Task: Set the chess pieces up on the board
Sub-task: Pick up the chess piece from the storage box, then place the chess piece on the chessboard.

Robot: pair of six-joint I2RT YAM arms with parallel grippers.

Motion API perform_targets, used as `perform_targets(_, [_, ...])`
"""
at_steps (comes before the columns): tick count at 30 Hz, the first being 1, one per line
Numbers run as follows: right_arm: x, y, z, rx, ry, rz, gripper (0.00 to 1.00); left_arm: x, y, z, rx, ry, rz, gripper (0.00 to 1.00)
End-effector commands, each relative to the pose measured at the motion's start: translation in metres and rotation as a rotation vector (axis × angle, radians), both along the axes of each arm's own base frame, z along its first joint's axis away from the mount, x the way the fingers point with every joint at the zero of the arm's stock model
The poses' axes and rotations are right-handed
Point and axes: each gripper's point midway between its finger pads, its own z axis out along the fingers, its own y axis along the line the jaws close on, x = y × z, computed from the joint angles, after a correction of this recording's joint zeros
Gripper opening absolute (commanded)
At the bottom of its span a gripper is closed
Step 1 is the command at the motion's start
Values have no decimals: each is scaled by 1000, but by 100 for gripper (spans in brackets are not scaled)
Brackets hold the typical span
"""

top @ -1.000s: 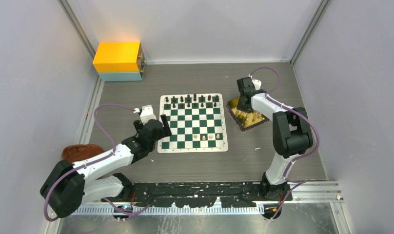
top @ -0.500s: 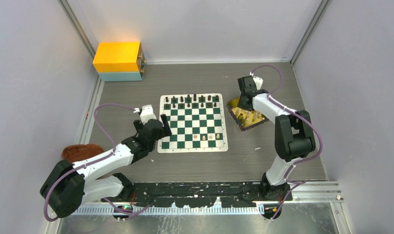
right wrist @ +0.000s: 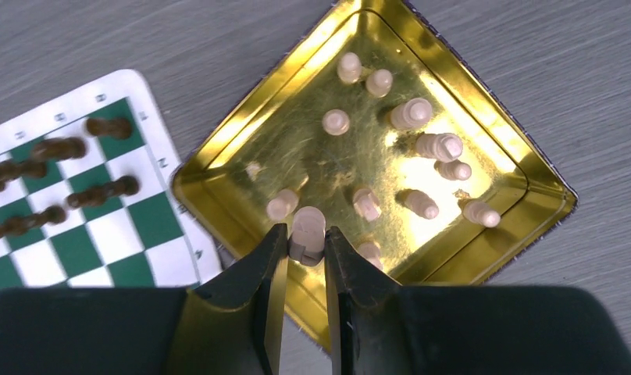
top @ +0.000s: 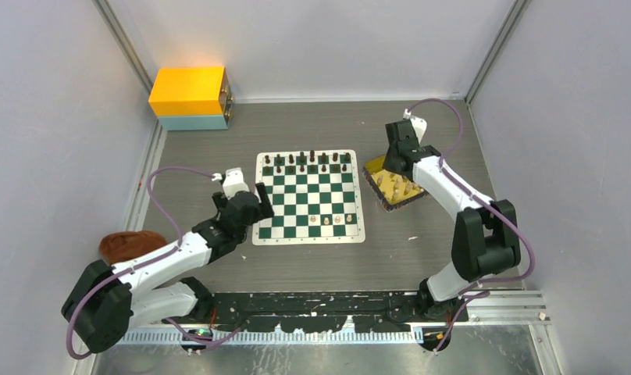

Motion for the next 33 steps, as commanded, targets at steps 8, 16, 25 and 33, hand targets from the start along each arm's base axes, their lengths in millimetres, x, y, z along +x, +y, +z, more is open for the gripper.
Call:
perform_targets(8, [-49, 110, 73, -11, -89, 310, 1, -18, 44, 44, -40, -100, 165, 94])
perform_targets(16, [-85, 206, 74, -65, -74, 512, 0, -45, 83, 44, -78, -116, 323, 94])
perform_targets(25, [-113, 290, 54, -87, -36, 654, 0, -62, 106, 50, -113, -151, 389, 93])
perform_targets(33, [-133, 336, 24, -100, 16, 730, 0, -67, 115, 55, -100, -172, 407, 93])
